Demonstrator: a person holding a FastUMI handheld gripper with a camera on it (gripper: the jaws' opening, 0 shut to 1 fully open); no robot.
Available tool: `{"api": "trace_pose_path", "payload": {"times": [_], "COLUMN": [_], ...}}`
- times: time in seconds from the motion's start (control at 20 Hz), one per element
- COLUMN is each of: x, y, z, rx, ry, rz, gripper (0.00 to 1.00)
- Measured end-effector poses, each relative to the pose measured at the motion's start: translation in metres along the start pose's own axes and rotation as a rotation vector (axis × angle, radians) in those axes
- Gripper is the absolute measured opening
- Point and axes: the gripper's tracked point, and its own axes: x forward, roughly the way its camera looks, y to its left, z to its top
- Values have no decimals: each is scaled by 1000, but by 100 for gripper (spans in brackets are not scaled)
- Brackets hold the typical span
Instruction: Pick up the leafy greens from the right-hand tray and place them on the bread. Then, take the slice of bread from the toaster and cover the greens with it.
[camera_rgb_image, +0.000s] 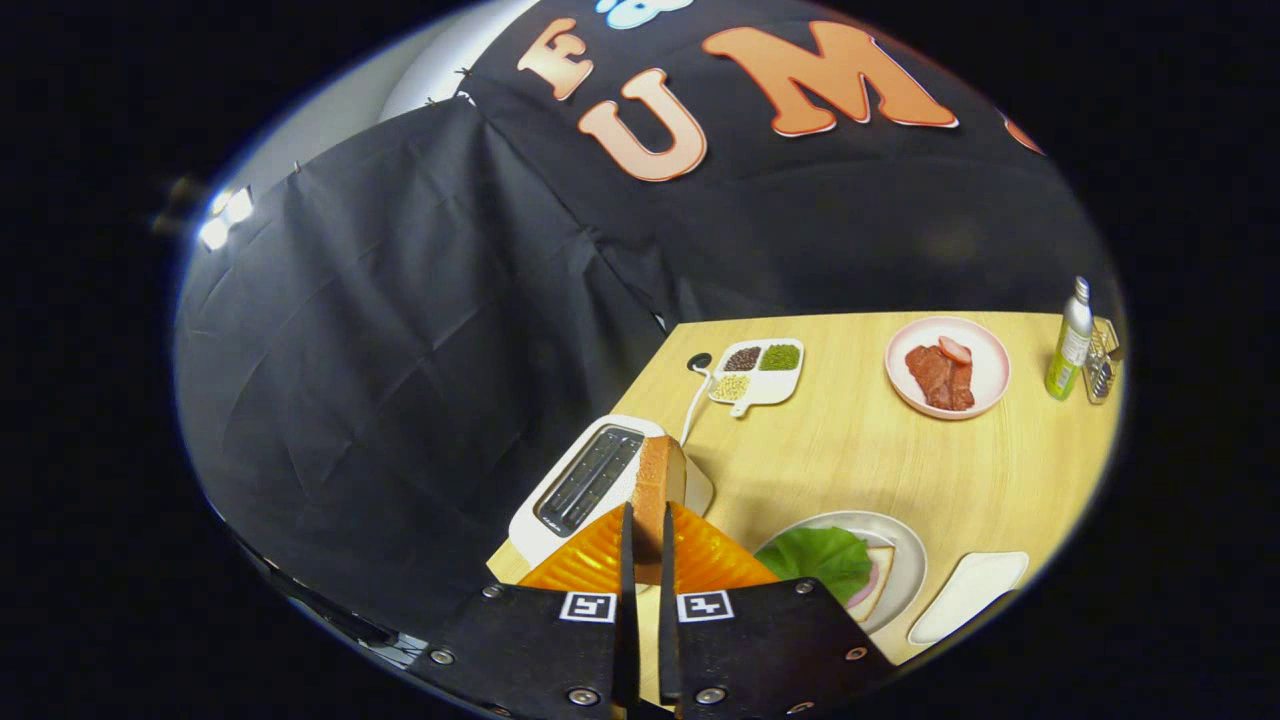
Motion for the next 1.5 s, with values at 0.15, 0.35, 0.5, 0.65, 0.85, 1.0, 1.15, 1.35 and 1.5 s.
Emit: {"api": "trace_pose_path", "payload": {"times": [0.15, 0.35, 0.5, 0.65, 0.85, 1.0, 1.15, 1.35, 1.5], "x": [-2, 4, 12, 16, 19, 16, 10, 7, 7], "y": [-17, -40, -56, -74, -99, -119, -135, -152, -164], "z": [-15, -42, -58, -72, -99, -102, -106, -115, -117], "rx": [39, 89, 128, 160, 212, 257, 279, 298, 303], "ry": [13, 51, 86, 108, 146, 139, 128, 132, 125], "rz": [-3, -13, -19, -31, -46, -61, -75, -90, -102], "gripper": [8, 8, 8, 8, 8, 8, 8, 8, 8]}}
